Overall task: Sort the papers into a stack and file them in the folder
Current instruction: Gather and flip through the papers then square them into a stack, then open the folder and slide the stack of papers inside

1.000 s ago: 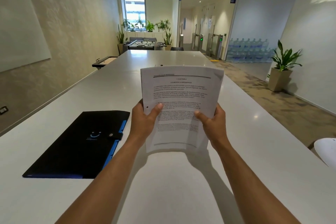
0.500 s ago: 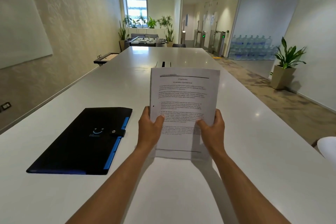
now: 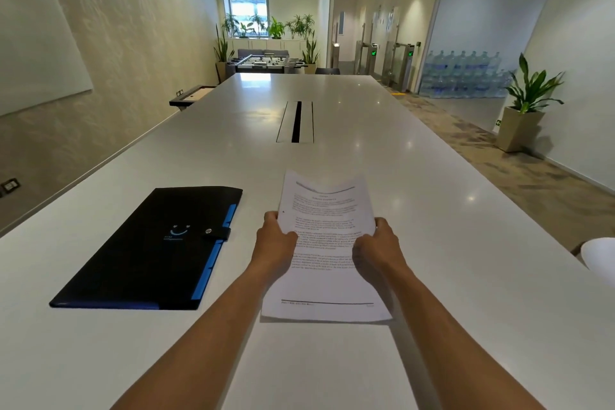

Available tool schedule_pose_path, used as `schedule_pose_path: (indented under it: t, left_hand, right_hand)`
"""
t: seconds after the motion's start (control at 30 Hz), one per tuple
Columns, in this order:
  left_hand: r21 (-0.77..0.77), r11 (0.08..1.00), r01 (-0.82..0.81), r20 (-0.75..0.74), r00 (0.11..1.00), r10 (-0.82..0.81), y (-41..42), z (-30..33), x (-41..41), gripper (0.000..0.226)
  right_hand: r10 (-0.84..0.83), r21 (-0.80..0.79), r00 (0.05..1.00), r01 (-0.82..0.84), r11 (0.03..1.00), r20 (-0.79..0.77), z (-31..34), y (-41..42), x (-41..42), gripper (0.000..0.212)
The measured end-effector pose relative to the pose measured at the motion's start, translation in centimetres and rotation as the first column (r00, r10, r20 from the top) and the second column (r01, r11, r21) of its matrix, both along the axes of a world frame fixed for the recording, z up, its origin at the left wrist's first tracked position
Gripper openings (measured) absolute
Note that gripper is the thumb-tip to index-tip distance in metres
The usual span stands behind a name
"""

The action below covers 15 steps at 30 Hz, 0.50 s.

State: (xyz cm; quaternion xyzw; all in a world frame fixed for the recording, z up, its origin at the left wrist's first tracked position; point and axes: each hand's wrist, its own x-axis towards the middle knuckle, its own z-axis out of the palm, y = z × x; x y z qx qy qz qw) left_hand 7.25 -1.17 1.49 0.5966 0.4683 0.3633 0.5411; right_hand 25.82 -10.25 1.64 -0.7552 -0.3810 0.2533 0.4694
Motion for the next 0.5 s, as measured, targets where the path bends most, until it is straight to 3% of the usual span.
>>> schedule_pose_path:
  t: [0.17, 0.33, 0.5]
  left_hand:
    - [0.090, 0.996, -0.024, -0.224, 0.974, 0.043, 0.0, -1.5, 0.3, 0.054]
    - [0.259, 0.964, -0.058, -0.405, 0.900, 0.163, -0.2, -2.5, 0.6, 0.055]
    - [0.308, 0.950, -0.060, -0.504, 0.836, 0.216, -0.2, -3.0, 0.3, 0.057]
  right_hand:
    - [-0.058, -0.060, 0.997, 0.061, 0.996, 0.051, -1.3, 0.0, -0.5, 0.043]
    - [-0.059, -0.120, 0.976, 0.086, 0.989, 0.210, -1.7, 0.1, -0.7, 0.041]
    - [-0.051, -0.199, 0.924, 0.135, 0.971, 0.379, -2.1, -0.1, -1.0, 0.036]
